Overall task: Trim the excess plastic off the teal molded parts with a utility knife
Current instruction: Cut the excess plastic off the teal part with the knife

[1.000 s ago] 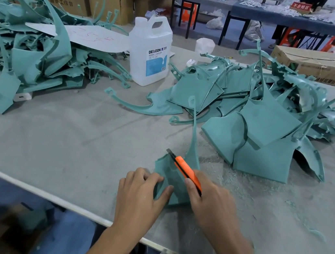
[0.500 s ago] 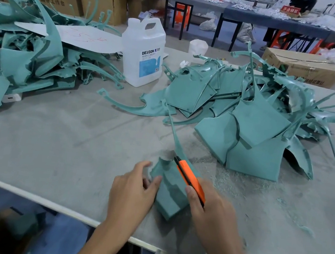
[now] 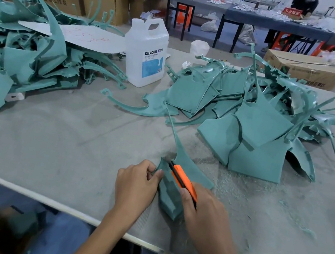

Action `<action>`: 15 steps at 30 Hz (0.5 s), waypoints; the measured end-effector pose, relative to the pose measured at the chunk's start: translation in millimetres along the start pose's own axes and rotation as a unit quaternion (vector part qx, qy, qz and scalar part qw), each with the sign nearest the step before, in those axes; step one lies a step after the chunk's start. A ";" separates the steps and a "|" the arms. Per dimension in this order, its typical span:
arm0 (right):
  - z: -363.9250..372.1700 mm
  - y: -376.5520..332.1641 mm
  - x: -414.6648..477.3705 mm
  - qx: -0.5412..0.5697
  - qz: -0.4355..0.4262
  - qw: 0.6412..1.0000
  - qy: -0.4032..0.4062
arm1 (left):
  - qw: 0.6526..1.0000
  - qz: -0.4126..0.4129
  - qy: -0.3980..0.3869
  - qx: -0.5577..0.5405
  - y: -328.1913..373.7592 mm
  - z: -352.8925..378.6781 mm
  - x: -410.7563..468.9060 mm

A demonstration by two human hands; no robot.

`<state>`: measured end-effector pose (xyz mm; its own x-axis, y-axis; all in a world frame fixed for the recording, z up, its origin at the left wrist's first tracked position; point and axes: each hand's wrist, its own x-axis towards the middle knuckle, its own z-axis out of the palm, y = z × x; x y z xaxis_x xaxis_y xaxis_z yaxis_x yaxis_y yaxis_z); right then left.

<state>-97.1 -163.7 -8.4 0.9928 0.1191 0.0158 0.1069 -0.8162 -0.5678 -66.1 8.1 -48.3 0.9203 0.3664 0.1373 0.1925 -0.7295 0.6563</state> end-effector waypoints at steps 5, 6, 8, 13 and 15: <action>3.0 -3.1 1.5 -0.019 -0.010 1.000 0.002 | 1.000 -0.004 -0.003 0.000 -0.1 1.7 1.1; 3.9 -3.9 3.1 -0.031 -0.009 0.999 -0.001 | 1.000 -0.003 -0.002 0.000 -0.2 1.6 1.1; 1.6 -1.4 8.0 -0.045 0.006 0.999 0.001 | 1.000 -0.003 -0.001 0.001 -0.9 1.4 1.5; -13.3 10.1 14.0 -0.052 0.034 0.998 0.013 | 1.000 -0.010 0.005 -0.011 -1.3 2.8 2.1; -13.4 5.6 12.3 -0.036 0.004 0.999 0.021 | 1.000 -0.010 0.004 -0.010 -2.1 3.4 2.2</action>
<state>-83.5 -174.3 -0.4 0.9950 0.0890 0.0463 0.1002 -0.8556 -0.5078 -63.3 8.5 -51.9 0.9131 0.3863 0.1302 0.2044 -0.7101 0.6737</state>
